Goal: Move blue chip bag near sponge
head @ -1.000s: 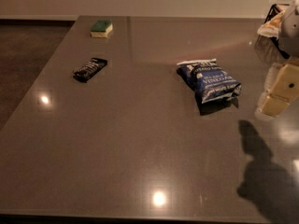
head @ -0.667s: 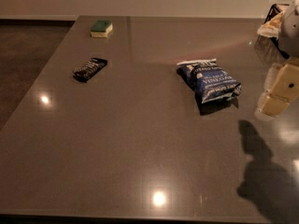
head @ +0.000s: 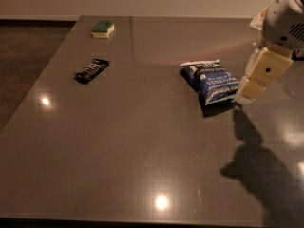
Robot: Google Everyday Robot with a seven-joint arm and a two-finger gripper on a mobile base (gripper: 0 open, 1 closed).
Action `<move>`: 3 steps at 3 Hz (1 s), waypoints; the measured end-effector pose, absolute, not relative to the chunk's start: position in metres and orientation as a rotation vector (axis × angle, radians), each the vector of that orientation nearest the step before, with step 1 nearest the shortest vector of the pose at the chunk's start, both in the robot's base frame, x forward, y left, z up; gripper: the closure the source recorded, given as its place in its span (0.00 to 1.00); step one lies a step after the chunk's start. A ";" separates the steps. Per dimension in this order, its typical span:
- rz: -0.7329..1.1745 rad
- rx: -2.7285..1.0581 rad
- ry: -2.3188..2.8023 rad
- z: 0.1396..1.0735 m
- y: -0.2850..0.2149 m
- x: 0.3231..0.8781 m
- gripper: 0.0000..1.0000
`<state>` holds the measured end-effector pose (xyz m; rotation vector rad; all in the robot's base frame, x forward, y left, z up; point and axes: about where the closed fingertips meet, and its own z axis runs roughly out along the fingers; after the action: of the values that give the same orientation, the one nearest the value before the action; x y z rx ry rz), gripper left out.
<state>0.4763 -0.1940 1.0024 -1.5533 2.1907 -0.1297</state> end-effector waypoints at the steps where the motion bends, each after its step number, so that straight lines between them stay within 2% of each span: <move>1: -0.098 -1.462 2.228 0.995 -0.186 0.511 0.00; 3: -0.063 -1.263 2.323 0.968 -0.174 0.578 0.00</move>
Offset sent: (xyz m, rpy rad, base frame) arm 0.1140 0.0223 -0.0361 0.1229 0.0071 -0.2531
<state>0.5777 -0.1735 0.9684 -1.2627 2.3227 -0.0627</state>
